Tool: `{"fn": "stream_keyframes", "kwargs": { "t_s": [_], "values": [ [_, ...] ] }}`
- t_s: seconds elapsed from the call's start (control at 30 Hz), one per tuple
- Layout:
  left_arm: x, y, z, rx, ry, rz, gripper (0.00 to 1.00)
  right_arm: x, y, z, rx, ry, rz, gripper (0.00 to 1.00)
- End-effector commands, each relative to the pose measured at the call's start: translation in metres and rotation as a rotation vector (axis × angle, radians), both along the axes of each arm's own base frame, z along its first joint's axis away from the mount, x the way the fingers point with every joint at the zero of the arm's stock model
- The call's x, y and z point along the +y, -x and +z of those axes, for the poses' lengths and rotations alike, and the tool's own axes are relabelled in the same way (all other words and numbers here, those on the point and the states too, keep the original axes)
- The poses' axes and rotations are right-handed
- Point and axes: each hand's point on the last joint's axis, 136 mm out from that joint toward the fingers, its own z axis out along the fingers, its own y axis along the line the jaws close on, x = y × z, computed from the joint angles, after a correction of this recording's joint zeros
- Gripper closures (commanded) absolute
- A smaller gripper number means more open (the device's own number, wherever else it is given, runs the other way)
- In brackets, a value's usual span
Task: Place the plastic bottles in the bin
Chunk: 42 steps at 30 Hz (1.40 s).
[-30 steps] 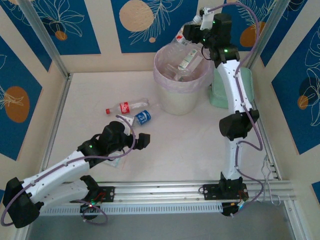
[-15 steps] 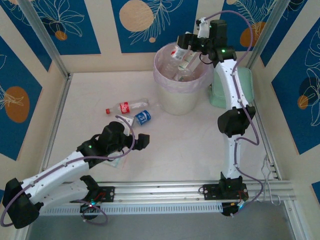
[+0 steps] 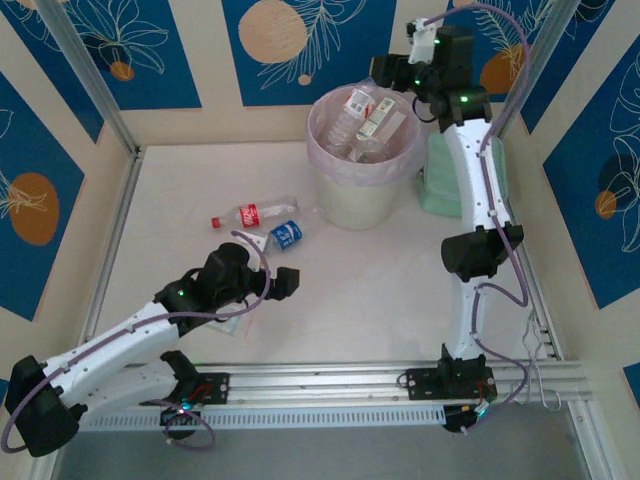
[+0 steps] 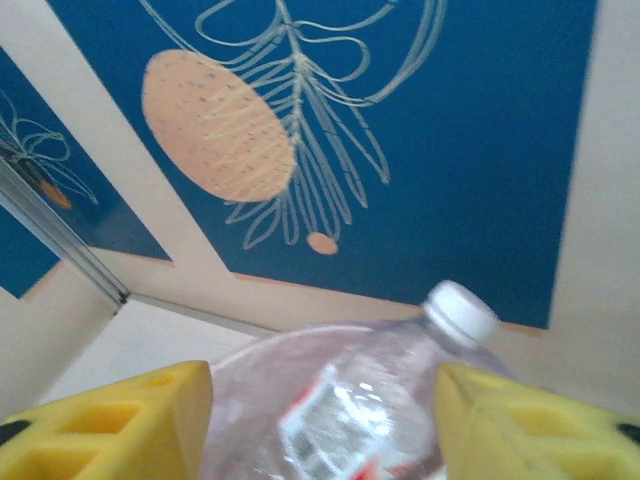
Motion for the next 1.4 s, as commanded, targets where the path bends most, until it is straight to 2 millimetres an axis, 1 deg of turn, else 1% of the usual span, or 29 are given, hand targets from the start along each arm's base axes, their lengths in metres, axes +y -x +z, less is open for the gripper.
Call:
{"fn": "stream_keyframes", "kwargs": {
  "t_s": [0.0, 0.03, 0.07, 0.17, 0.23, 0.33, 0.47, 0.57, 0.67, 0.8, 0.87, 0.93, 0.97, 1.03, 1.1, 1.2, 1.27, 1.37],
  "values": [
    [-0.001, -0.003, 0.000, -0.004, 0.010, 0.001, 0.01, 0.024, -0.008, -0.006, -0.058, 0.089, 0.008, 0.47],
    [0.000, -0.002, 0.000, -0.003, 0.011, 0.003, 0.01, 0.029, -0.012, -0.009, -0.062, 0.094, 0.010, 0.51],
    [0.000, -0.002, -0.001, -0.001, 0.010, 0.003, 0.01, 0.034, -0.017, -0.016, -0.060, 0.102, 0.010, 0.53],
    [0.004, 0.000, -0.001, -0.001, 0.006, 0.011, 0.01, 0.045, -0.029, -0.036, -0.056, 0.153, 0.002, 0.53],
    [0.006, 0.001, -0.001, -0.003, 0.003, 0.016, 0.01, 0.047, -0.036, -0.050, -0.049, 0.194, -0.013, 0.53],
    [0.009, 0.001, -0.002, -0.004, -0.003, 0.023, 0.00, 0.046, -0.044, -0.076, -0.003, 0.241, -0.028, 0.53],
    [0.007, 0.001, -0.002, -0.002, -0.001, 0.022, 0.01, 0.038, -0.042, -0.110, 0.095, 0.300, -0.055, 0.54],
    [0.005, -0.001, -0.004, 0.000, 0.000, 0.019, 0.01, 0.028, -0.034, -0.133, 0.172, 0.338, -0.103, 0.56],
    [0.003, -0.002, -0.006, 0.004, -0.006, 0.014, 0.01, 0.021, -0.020, -0.145, 0.220, 0.320, -0.132, 0.58],
    [0.000, -0.004, -0.008, 0.011, -0.015, 0.006, 0.01, 0.015, 0.005, -0.146, 0.268, 0.259, -0.166, 0.58],
    [-0.001, -0.006, -0.009, 0.010, -0.013, 0.005, 0.01, 0.015, 0.014, -0.146, 0.297, 0.218, -0.163, 0.58],
    [-0.003, -0.007, -0.009, 0.011, -0.008, 0.003, 0.01, 0.017, 0.017, -0.149, 0.324, 0.183, -0.155, 0.58],
    [-0.005, -0.007, -0.008, 0.011, -0.006, -0.001, 0.01, 0.021, 0.016, -0.151, 0.330, 0.170, -0.145, 0.58],
    [-0.006, -0.008, -0.008, 0.015, -0.006, -0.004, 0.01, 0.021, 0.012, -0.152, 0.340, 0.165, -0.145, 0.57],
    [-0.006, -0.007, -0.006, 0.017, -0.010, -0.005, 0.01, 0.024, 0.010, -0.140, 0.327, 0.154, -0.132, 0.56],
    [-0.002, -0.008, -0.003, 0.007, -0.022, 0.003, 0.01, 0.025, 0.011, -0.108, 0.272, 0.128, -0.121, 0.52],
    [0.001, -0.009, -0.001, -0.001, -0.040, 0.004, 0.01, 0.023, 0.016, -0.085, 0.241, 0.117, -0.116, 0.47],
    [0.006, -0.014, -0.001, -0.010, -0.090, -0.005, 0.01, 0.018, 0.027, -0.059, 0.212, 0.106, -0.108, 0.38]
  ]
}}
